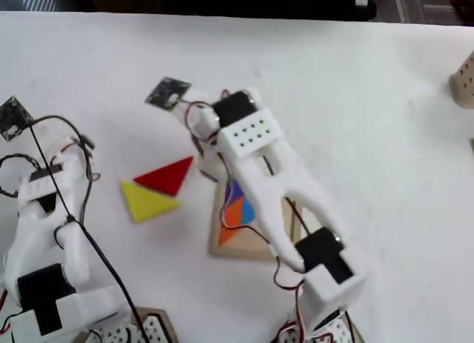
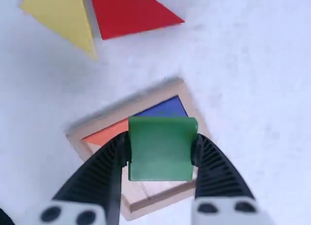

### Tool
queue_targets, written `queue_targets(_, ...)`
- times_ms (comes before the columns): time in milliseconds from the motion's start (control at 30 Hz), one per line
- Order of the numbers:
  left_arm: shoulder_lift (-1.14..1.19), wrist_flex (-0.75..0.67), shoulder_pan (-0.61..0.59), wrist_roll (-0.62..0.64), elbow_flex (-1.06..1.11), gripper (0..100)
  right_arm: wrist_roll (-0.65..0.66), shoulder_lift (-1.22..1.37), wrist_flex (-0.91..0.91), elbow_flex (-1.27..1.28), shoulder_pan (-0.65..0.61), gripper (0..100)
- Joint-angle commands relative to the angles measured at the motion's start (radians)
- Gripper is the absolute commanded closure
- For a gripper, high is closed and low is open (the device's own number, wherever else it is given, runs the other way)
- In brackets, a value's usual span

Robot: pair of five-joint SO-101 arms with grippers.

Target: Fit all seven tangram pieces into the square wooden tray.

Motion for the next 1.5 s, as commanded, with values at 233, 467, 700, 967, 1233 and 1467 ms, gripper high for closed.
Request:
queue_targets(233,-0.004,0.006,0.012,0.006,-0.063,81,-0.064,-0.177,-0.286,0.400,0.145,96.1)
queue_targets(467,-0.004,0.006,0.012,0.006,-0.061,81,-0.064,-0.177,-0.463,0.583,0.196,95.7)
queue_targets(700,-0.004,0.006,0.012,0.006,-0.060,81,-0.072,-0.176,-0.496,0.629,0.163,86.5)
queue_targets(967,-0.004,0.006,0.012,0.006,-0.060,81,-0.091,-0.182,-0.475,0.646,0.163,77.1)
queue_targets(1233,-0.004,0.006,0.012,0.006,-0.060,81,-0.091,-0.278,-0.302,0.582,0.153,77.2)
queue_targets(1467,-0.005,0.012,0.033,0.005,-0.058,82,-0.100,-0.464,-0.289,0.692,0.266,77.2)
